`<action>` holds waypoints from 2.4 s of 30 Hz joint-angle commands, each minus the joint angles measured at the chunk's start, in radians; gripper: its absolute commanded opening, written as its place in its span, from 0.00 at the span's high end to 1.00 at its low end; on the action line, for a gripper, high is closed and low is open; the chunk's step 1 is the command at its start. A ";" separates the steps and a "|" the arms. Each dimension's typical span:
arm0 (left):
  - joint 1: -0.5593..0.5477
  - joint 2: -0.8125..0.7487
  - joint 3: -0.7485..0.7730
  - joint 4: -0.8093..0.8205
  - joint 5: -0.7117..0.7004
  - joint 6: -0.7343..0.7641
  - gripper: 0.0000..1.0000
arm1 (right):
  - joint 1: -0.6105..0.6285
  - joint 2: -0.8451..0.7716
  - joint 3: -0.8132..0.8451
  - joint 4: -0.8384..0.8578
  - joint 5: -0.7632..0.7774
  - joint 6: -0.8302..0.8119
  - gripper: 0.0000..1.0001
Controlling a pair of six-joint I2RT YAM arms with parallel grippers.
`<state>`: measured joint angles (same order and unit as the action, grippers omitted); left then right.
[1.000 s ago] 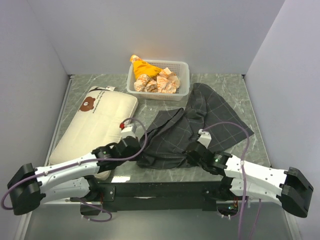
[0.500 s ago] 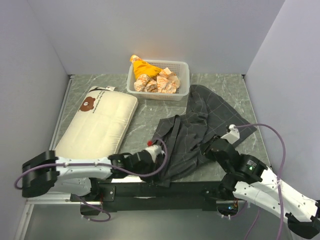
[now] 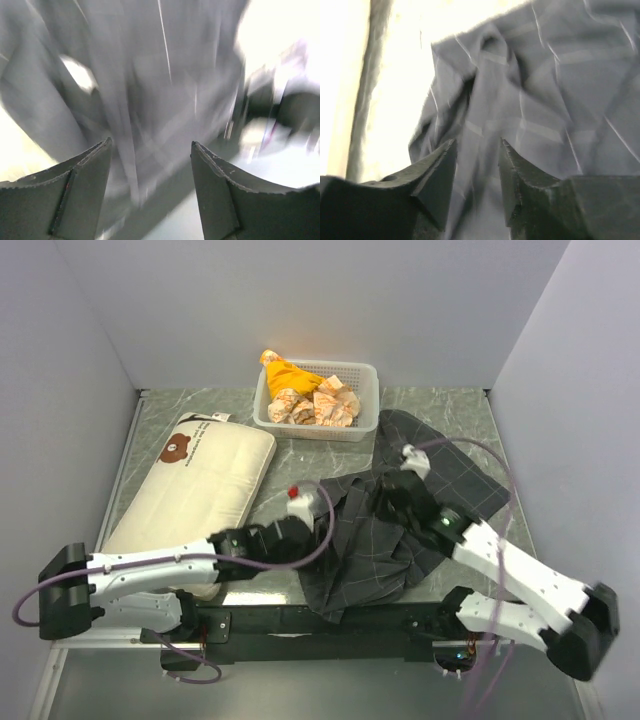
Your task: Put the pillow into the pillowcase
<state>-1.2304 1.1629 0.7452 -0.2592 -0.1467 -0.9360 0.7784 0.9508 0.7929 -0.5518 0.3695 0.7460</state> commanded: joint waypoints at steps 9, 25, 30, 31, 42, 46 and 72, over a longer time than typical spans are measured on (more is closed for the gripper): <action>0.318 0.360 0.305 0.032 -0.019 0.241 0.25 | -0.163 0.298 0.025 0.280 -0.175 -0.042 0.68; 0.474 0.782 0.525 -0.019 -0.148 0.233 0.83 | -0.461 0.295 -0.133 0.392 -0.248 0.016 0.32; 0.554 0.729 0.444 0.053 -0.064 0.203 0.99 | -0.551 0.290 -0.066 0.377 -0.239 -0.017 0.26; 0.554 0.706 0.425 0.067 -0.053 0.203 0.99 | -0.560 0.302 -0.023 0.380 -0.227 -0.040 0.20; 0.554 0.606 0.419 0.049 0.029 0.197 0.98 | -0.603 0.833 0.399 0.265 -0.199 -0.077 0.09; 0.554 0.554 0.408 0.032 0.003 0.209 0.98 | -0.662 0.865 0.398 0.274 -0.230 -0.076 0.32; 0.686 0.448 0.477 0.000 0.085 0.249 0.46 | -0.733 0.610 0.572 0.050 -0.089 -0.197 0.30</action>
<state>-0.5377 1.6554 1.1717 -0.2642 -0.1020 -0.7017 -0.0849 1.6772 1.3231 -0.4664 0.2474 0.6170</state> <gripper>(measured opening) 0.533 0.687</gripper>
